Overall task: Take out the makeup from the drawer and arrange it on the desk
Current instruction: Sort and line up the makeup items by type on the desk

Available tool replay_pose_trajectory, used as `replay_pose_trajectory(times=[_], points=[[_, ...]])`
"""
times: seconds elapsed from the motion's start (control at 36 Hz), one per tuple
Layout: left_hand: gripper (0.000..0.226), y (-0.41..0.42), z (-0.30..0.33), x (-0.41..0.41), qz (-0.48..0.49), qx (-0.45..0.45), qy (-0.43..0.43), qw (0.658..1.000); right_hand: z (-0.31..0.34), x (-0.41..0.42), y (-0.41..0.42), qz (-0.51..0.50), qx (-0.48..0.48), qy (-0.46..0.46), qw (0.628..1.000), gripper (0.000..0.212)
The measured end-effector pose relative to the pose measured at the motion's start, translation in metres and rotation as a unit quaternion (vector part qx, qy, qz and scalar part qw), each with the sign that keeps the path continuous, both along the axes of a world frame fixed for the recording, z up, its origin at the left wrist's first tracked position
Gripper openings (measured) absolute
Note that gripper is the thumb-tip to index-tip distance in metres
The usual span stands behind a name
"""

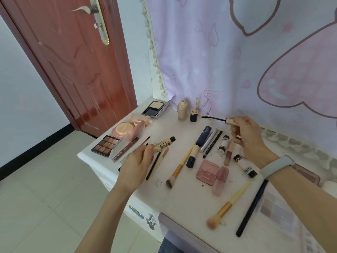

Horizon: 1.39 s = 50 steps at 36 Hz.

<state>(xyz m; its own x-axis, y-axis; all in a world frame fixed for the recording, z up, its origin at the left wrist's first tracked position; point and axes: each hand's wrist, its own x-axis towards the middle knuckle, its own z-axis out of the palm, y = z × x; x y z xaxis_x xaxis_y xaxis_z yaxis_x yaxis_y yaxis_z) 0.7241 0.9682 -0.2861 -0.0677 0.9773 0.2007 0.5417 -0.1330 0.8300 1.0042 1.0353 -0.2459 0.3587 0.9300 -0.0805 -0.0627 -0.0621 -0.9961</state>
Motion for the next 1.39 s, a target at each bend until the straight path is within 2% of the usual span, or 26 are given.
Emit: replay_pose_trajectory(times=[0.08,0.22,0.33,0.42,0.5,0.67,0.78,0.94,1.06,1.17,1.39], points=[[0.022,0.010,0.000,0.009,-0.019,-0.042,0.011,0.999,-0.004,-0.009,-0.003,0.038,-0.018,0.039,0.998,0.005],[0.014,0.030,-0.002,0.029,-0.009,-0.058,0.068,0.996,-0.005,-0.022,-0.010,0.083,-0.029,0.052,0.995,0.014],[0.022,0.050,0.003,0.044,0.010,-0.052,0.158,0.986,-0.008,-0.020,-0.011,0.112,-0.023,-0.019,0.993,0.025],[0.028,0.067,0.001,0.056,0.041,-0.056,0.282,0.957,-0.012,-0.017,-0.011,0.118,-0.031,-0.075,0.990,0.023],[0.031,0.079,-0.007,0.064,0.047,-0.055,0.368,0.927,-0.018,-0.016,-0.011,0.123,-0.037,-0.118,0.985,0.022],[0.037,0.092,-0.018,0.075,0.047,-0.034,0.426,0.903,-0.027,-0.019,-0.005,0.105,0.000,-0.210,0.972,0.015],[0.038,0.091,-0.022,0.075,0.046,-0.033,0.444,0.894,-0.033,-0.026,0.002,0.112,0.002,-0.302,0.947,0.019],[0.036,0.090,-0.019,0.068,0.048,-0.028,0.430,0.901,-0.039,-0.041,0.010,0.124,0.019,-0.432,0.893,0.012],[0.031,0.089,-0.019,0.063,0.036,-0.018,0.398,0.917,-0.041,-0.054,0.013,0.132,0.020,-0.462,0.877,0.020],[0.025,0.089,-0.019,0.058,0.036,-0.013,0.379,0.925,-0.047,-0.064,0.011,0.146,0.032,-0.453,0.879,0.026],[0.024,0.095,-0.017,0.055,0.053,-0.014,0.358,0.932,-0.052,-0.076,0.002,0.161,0.058,-0.467,0.867,0.014]])
